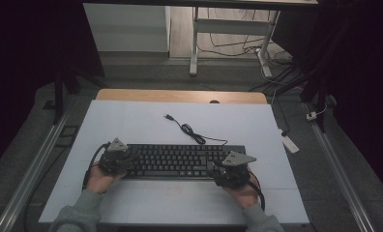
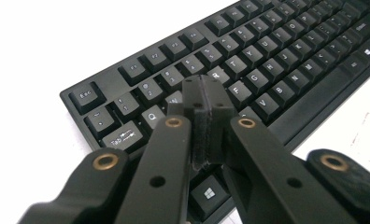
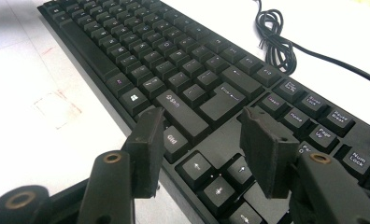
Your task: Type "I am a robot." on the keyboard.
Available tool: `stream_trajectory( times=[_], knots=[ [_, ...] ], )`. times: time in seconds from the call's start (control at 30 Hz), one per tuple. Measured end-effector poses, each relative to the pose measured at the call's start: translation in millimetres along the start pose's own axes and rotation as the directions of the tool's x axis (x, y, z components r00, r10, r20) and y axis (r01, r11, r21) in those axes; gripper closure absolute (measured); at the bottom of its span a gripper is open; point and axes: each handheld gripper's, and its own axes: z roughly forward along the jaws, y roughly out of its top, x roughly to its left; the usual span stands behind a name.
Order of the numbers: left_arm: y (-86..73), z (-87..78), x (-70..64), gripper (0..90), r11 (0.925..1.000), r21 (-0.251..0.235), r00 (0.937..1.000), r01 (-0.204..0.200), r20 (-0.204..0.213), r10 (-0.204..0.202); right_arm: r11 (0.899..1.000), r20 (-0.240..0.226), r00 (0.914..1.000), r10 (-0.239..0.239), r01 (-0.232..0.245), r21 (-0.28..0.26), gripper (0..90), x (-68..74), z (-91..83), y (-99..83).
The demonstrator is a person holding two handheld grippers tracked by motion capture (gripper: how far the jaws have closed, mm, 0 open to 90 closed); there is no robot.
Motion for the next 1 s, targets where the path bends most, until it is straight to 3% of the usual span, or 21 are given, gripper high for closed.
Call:
stream_trajectory(
  times=[0.47, 1.0],
  knots=[
    [-4.8, 10.4, 5.1, 88.9, 0.9992, 0.038, 0.9997, 0.012, -0.023, -0.011, 1.0, 0.006, 1.0, -0.002, 0.001, 0.005, 49.8, 0.2, 0.6, -0.2],
    [-7.1, 16.1, 5.5, 88.5, 0.998, 0.061, 0.9997, 0.014, -0.022, -0.012, 1.0, 0.007, 1.0, -0.002, 0.002, 0.004, 49.7, 0.0, 0.4, -0.2]
  ],
)
